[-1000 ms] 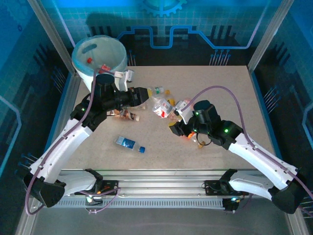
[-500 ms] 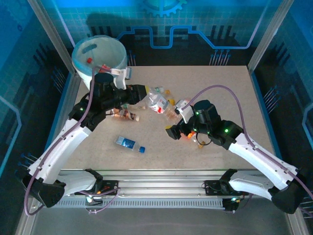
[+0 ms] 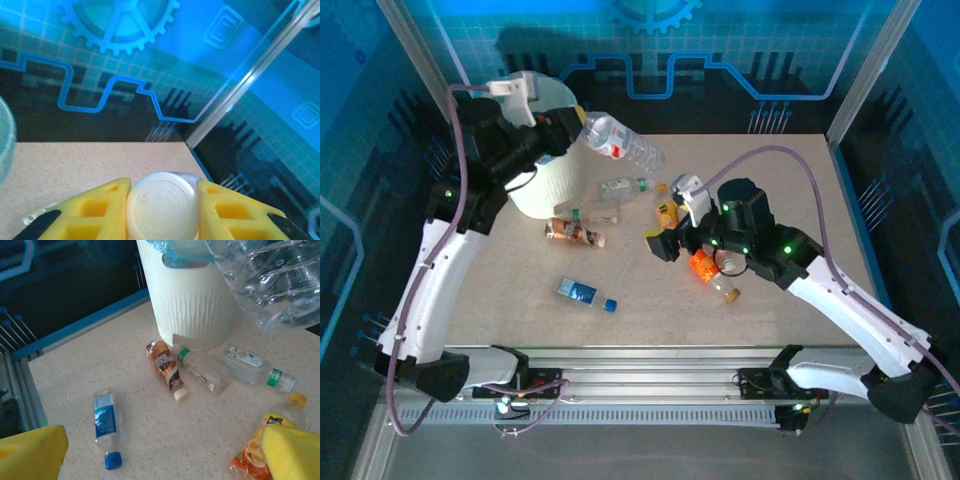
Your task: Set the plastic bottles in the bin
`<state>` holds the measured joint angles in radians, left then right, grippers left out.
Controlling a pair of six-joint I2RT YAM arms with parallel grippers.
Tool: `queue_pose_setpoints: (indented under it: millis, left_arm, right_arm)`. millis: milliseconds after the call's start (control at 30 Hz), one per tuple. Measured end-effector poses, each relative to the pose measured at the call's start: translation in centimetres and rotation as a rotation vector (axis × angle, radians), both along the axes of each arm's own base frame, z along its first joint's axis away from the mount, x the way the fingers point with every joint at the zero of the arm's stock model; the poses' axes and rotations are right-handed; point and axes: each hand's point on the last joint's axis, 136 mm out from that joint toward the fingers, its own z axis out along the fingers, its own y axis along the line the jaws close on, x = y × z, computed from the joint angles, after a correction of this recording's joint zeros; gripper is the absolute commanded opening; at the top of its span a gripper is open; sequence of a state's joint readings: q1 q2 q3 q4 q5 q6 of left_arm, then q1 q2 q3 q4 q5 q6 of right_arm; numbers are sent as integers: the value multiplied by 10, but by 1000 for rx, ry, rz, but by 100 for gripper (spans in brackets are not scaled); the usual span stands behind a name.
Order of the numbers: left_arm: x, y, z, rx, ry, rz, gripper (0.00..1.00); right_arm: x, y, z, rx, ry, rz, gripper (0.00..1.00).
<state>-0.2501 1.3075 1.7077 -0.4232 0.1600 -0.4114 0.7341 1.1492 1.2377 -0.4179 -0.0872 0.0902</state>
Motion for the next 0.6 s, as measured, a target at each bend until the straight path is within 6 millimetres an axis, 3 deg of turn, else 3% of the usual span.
queue_pose_setpoints:
  millis: [367, 467, 600]
  left_arm:
    - [41, 83, 58, 76, -88, 268, 0]
    - [53, 113, 61, 109, -87, 369, 0]
    - [73, 151, 50, 145, -43, 483, 0]
  right_arm:
    - [58, 57, 57, 124, 44, -44, 100]
    - [70, 78, 67, 145, 53, -37, 100]
    - [75, 108, 68, 139, 79, -8, 100]
